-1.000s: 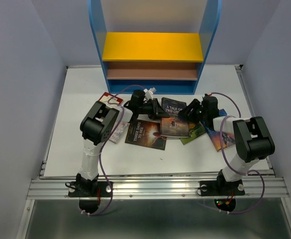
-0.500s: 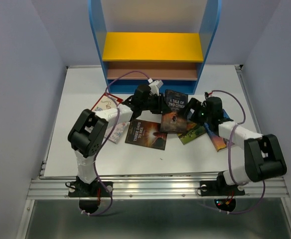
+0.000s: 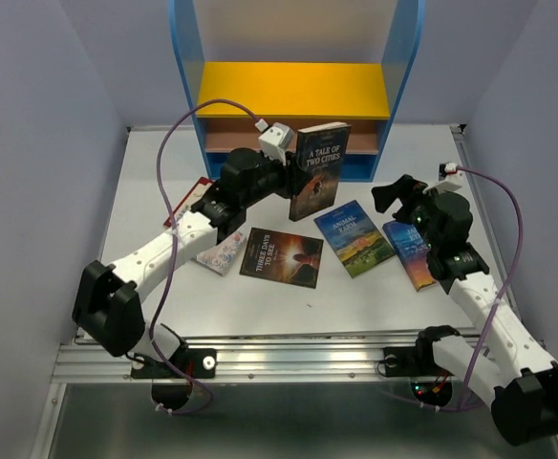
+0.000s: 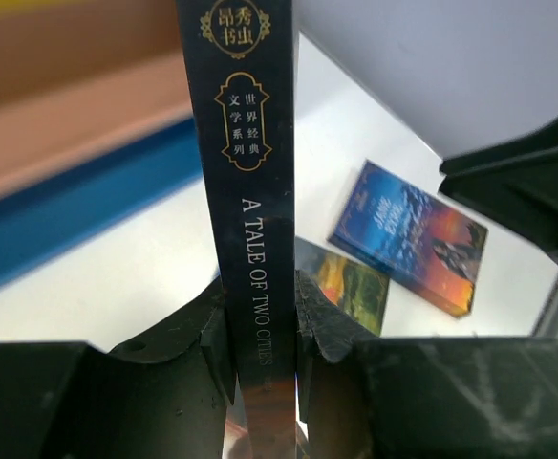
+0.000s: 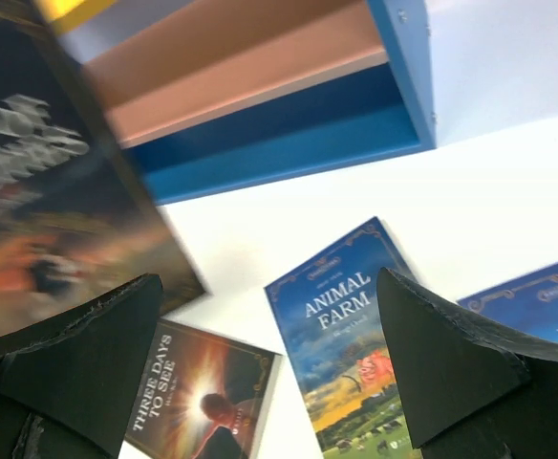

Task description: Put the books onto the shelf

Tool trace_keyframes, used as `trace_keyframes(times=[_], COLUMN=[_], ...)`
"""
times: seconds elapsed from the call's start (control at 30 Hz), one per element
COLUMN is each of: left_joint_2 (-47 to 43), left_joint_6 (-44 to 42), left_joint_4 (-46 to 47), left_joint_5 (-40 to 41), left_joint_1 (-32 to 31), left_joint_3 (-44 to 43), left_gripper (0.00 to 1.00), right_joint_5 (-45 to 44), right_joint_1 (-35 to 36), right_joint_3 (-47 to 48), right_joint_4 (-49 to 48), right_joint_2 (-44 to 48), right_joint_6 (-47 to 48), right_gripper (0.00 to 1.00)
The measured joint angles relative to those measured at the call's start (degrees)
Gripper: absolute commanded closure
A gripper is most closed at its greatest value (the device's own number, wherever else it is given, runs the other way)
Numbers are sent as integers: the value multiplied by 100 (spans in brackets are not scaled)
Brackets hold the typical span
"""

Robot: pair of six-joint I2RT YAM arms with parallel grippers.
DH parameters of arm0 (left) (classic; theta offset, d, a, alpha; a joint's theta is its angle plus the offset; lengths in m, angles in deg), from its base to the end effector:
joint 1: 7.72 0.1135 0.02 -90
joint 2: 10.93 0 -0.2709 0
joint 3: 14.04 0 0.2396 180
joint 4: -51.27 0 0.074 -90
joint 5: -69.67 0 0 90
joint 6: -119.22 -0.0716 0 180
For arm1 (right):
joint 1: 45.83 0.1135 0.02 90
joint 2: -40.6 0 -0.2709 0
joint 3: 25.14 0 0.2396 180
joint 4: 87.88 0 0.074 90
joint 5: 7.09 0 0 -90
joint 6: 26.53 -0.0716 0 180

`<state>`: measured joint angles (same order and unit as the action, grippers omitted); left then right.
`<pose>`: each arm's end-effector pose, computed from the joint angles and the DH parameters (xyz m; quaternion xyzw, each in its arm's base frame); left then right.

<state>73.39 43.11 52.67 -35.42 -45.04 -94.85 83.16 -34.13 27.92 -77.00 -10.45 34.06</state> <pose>0.2872 -0.2424 0.3631 0.2342 0.6804 -0.3826 0.5795 0.2281 0.0476 0.3101 0.1155 0.7508 0.2299 0.6083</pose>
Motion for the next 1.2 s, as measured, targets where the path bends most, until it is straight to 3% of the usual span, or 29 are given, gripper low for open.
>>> trace_keyframes(times=[0.2,0.4,0.83,1.2], left_joint_2=[-702,-81,2186,3086], left_joint_6=[-986,-1838,-2138,-1867], left_joint_4=[83,505,664,1405], left_joint_5=[1447,2487,1965,1880], left_joint_1=[-96,254,1781,2269], left_joint_3=[-229,-1309,-3939,-4317], left_gripper=[100,100,100,100], right_joint_5=[-299,-332,-389,-428], right_joint_1=[0,0,0,0], right_joint_3=[0,24,323,481], right_joint_4=[155,164,151,122], right_joint_2=[-120,-400,-1043,-1320], right_joint_6=[74,74,184,411], right_gripper=[0,0,0,0])
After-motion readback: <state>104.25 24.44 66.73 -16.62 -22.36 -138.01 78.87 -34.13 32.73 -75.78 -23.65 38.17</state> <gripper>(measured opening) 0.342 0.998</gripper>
